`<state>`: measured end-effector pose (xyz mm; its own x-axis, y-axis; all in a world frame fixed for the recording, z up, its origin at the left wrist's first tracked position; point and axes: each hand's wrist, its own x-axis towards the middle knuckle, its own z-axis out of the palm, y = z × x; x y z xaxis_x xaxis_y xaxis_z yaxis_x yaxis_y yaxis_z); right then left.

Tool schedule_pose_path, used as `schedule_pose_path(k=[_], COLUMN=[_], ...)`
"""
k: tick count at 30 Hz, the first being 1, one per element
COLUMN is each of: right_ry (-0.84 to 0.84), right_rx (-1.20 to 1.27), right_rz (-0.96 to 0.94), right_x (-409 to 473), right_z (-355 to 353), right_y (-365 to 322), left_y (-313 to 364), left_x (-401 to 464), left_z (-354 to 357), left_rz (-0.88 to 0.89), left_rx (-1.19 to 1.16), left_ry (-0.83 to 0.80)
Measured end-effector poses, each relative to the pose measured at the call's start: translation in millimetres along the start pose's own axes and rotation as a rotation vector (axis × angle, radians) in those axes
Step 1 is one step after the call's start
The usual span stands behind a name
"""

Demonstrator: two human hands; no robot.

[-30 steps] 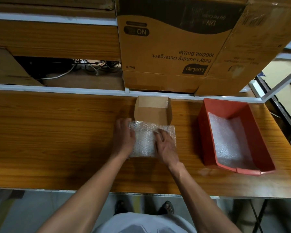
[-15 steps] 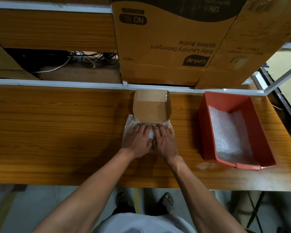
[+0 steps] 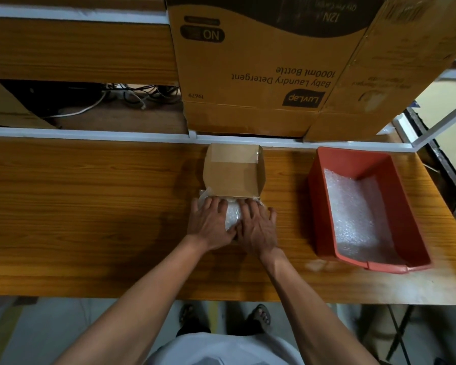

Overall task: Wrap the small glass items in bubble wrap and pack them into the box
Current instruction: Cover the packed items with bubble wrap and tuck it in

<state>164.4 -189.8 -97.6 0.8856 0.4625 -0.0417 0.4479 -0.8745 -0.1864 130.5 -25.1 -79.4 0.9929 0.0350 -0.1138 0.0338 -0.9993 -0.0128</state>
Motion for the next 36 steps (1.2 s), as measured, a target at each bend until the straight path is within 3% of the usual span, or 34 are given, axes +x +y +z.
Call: schedule_pose_path(k=[7,11,21,25,28,32,36], right_ry=[-0.004,-0.002,-0.064,0.006,0.104,0.089,-0.007], right_rx=[-0.021,-0.024,-0.037,-0.009,0.019,0.071,0.071], right_rz=[0.002,0.01,0.021,0.01,-0.074,-0.234,-0.219], right_x=[1,1,3,-4,-5,6,11], right_z=[-3,-1,-9,-10,-16,-19,-7], right_y=[-3,-4,-10,-9,-15,-29,-30], left_y=[-5,-8,-4,-20,-29,-30,-28], left_x=[12,-4,10,-4,-14,-15,-17], left_z=[-13,-5,-18,-8,-2,-7,-13], left_rz=[0.02,-0.037,-0.135,-0.14,-0.322,-0.49,-0.483], left_rx=[0.079,0.044,-0.088,-0.372,-0.593,-0.9,-0.907], left_ry=[-0.05,-0.012,-0.11,0.035,0.203,0.152,0.202])
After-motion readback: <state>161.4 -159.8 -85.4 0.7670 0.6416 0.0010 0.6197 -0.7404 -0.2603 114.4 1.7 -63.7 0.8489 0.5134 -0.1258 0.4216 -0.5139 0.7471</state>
